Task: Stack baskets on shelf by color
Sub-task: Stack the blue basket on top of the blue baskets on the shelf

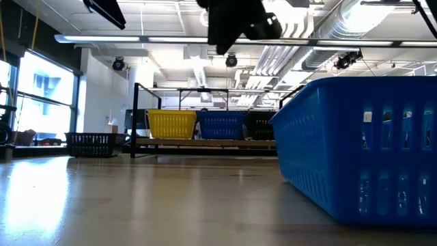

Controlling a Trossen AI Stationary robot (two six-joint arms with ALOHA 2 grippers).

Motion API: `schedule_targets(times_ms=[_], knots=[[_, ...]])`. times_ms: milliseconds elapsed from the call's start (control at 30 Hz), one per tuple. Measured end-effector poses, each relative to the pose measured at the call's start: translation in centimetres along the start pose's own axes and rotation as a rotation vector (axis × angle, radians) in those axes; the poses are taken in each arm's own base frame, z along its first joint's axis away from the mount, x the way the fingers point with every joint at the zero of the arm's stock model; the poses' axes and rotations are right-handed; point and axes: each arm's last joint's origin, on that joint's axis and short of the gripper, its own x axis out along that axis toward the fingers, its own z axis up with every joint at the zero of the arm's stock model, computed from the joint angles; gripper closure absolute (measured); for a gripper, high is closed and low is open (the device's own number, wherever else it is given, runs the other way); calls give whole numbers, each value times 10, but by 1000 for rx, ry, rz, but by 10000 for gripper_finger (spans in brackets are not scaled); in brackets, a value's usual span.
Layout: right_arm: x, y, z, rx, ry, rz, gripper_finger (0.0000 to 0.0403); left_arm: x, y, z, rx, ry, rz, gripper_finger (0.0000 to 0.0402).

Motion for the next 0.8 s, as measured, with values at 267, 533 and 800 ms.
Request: schedule_targets(times_ms=[267, 533, 800], knots=[[0, 29, -44, -116, 102, 12, 290, 0, 0, 0, -1, 0, 0, 232], [6, 58, -99, -369, 152, 30, 267, 0, 0, 0, -19, -1, -1, 232], [8, 71, -128, -458, 147, 26, 267, 0, 0, 0, -44, -1, -2, 232]])
